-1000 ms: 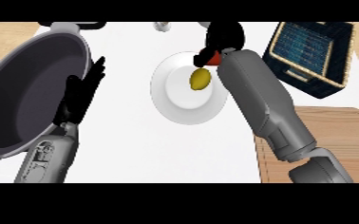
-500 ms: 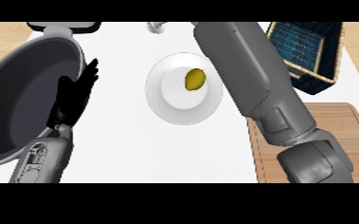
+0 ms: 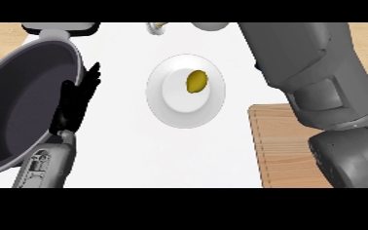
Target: Pick the bell pepper from the cutting board and place it in the basket
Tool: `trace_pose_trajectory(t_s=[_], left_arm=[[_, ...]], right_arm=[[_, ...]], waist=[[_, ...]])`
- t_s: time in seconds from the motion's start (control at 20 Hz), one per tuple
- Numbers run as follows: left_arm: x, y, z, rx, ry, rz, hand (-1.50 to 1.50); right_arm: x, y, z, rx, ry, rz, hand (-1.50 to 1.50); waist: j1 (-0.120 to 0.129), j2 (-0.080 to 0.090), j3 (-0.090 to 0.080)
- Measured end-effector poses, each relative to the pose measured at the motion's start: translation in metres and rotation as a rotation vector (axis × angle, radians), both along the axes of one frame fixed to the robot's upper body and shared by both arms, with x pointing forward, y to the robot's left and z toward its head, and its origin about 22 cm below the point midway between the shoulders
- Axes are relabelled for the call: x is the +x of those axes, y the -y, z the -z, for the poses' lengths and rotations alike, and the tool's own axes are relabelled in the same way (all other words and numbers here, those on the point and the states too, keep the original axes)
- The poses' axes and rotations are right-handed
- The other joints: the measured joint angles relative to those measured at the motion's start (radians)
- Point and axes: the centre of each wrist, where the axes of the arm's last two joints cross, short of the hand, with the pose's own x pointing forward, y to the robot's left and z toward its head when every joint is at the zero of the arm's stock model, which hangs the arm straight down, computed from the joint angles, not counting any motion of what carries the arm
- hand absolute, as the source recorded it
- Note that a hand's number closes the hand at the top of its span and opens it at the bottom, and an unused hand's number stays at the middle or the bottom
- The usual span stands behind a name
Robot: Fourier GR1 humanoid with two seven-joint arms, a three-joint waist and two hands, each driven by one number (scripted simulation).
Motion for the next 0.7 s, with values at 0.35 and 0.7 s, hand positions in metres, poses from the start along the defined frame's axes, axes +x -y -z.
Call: trace_pose_trajectory(t_s=[0.35,0.7], left_arm=[[0.003,-0.008,-0.007,0.004,0.003,0.005,0.00],[0.000,-0.006,-0.003,0.004,0.006,0.006,0.00]], right_arm=[[0.002,0.031,-0.048,-0.039,0.022,0.121,1.50],[0.018,0.080,-0.046,-0.304,-0.120,0.302,1.50]], waist=[[0.001,0.003,0.000],[0.004,0.007,-0.001]])
